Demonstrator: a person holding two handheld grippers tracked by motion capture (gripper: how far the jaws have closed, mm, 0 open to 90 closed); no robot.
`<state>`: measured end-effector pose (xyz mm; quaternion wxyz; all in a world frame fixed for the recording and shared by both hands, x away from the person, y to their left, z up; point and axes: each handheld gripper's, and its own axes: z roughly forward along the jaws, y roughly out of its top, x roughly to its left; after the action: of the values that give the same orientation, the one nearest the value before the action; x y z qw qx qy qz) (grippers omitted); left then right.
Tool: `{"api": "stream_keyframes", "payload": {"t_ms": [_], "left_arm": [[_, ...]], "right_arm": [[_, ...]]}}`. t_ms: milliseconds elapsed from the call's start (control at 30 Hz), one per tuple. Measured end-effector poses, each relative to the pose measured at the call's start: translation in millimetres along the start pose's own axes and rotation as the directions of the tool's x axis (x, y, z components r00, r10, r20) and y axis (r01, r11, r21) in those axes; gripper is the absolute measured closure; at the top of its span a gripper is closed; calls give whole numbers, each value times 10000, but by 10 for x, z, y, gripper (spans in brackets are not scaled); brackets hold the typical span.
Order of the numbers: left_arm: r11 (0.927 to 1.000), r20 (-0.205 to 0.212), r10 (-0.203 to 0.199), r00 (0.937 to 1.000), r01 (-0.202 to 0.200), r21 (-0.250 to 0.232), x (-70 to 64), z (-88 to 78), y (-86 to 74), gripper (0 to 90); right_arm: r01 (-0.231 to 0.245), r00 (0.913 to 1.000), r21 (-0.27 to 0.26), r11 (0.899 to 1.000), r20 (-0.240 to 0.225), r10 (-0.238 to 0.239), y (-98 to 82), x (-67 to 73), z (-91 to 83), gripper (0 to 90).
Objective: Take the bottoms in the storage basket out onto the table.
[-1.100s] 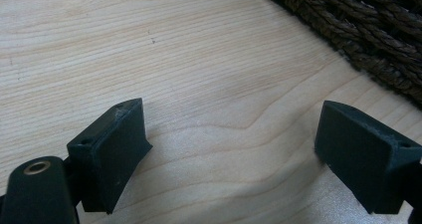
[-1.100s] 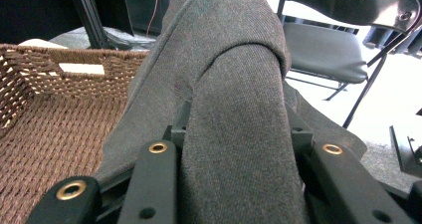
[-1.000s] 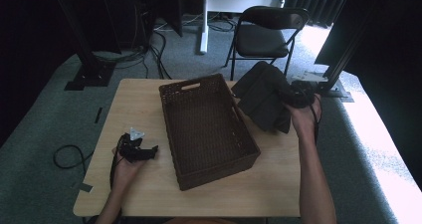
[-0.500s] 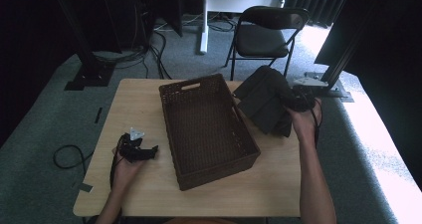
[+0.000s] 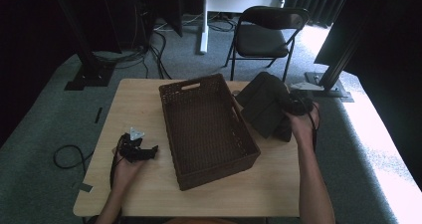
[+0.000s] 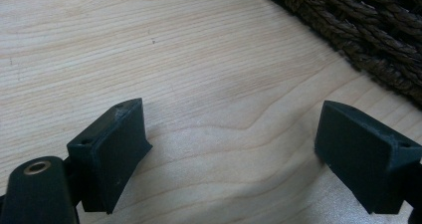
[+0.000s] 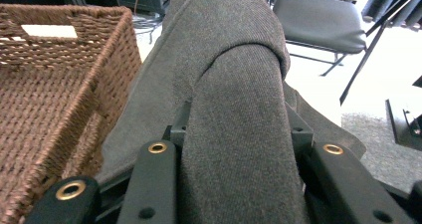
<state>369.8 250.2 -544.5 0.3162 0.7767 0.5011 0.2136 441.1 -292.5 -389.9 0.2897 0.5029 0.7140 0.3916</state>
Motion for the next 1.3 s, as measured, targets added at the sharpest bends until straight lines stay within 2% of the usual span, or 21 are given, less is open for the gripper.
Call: {"api": "stream_keyframes", "payload": {"t_ms": [400, 733, 867, 1300], "left_arm": [[10000, 2, 2, 10000, -2, -9, 0, 0, 0, 131], [10000, 3, -4, 10000, 4, -11, 0, 1, -1, 131], [10000, 3, -1, 10000, 1, -10, 0, 1, -1, 131], [10000, 1, -2, 10000, 2, -11, 0, 1, -1, 131]], "right_arm": [[-133, 9999, -12, 9999, -1, 133, -72, -21, 40, 619], [-195, 9998, 329, 9993, -99, 199, -183, 8, 185, 609], [-315, 9993, 357, 9989, -169, 321, -218, 9, 220, 608], [-301, 9991, 510, 9982, -271, 315, -274, 67, 323, 593]]}}
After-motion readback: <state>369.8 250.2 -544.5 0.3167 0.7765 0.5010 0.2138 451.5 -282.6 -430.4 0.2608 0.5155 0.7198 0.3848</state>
